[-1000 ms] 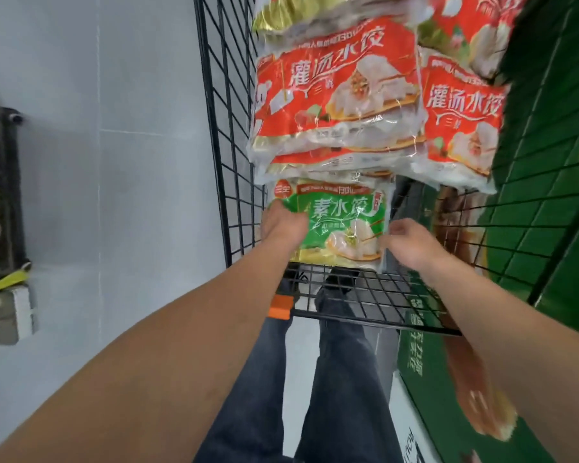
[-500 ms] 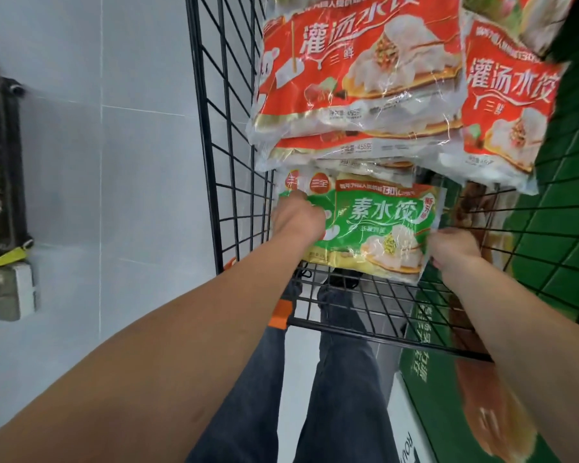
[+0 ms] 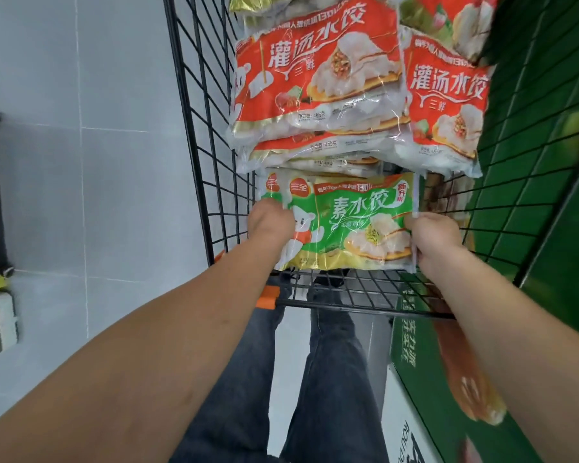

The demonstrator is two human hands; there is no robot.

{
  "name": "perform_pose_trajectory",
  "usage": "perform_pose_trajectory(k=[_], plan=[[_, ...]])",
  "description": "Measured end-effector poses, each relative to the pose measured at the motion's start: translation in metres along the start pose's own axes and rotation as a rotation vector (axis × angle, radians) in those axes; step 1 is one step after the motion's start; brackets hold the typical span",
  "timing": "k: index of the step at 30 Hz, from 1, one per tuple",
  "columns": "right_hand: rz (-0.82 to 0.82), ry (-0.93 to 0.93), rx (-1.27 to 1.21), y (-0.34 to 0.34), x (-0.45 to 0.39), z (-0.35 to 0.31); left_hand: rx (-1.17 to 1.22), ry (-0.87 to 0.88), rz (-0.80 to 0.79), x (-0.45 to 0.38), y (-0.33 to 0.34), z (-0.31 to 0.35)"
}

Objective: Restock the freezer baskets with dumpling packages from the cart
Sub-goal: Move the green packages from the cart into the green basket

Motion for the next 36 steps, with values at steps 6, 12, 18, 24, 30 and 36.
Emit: perform_pose_trajectory(k=[6, 12, 18, 24, 30, 36], plan=[[0.076, -0.038, -0.127, -0.041, 0.077, -0.015, 0.307, 0.089, -0.093, 0.060, -0.038, 0.008], [0.115, -0.076, -0.282, -0.096, 0.154, -0.001, 0.345, 0.215, -0.272, 0.134, -0.077, 0.030], [0.154, -0.074, -0.548, -0.175, 0.213, 0.050, 0.158, 0.421, -0.359, 0.211, -0.075, 0.066], [0.213, -0.109, -0.742, -0.246, 0.252, 0.128, -0.008, 0.599, -0.421, 0.303, -0.012, 0.094], [0.318, -0.099, -0.842, -0.328, 0.272, 0.224, -0.163, 0.790, -0.428, 0.389, 0.091, 0.098], [0.457, -0.107, -0.846, -0.399, 0.271, 0.286, -0.327, 0.934, -0.462, 0.453, 0.186, 0.105]])
Point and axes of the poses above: each hand's wrist, its own x-axis away from the middle knuckle, its own y-axis out of the palm, z = x × y, the point moved 5 cm from there along -x, towards the middle knuckle, and after that the axes turned 2 degrees about -x, right-handed, at the moved point
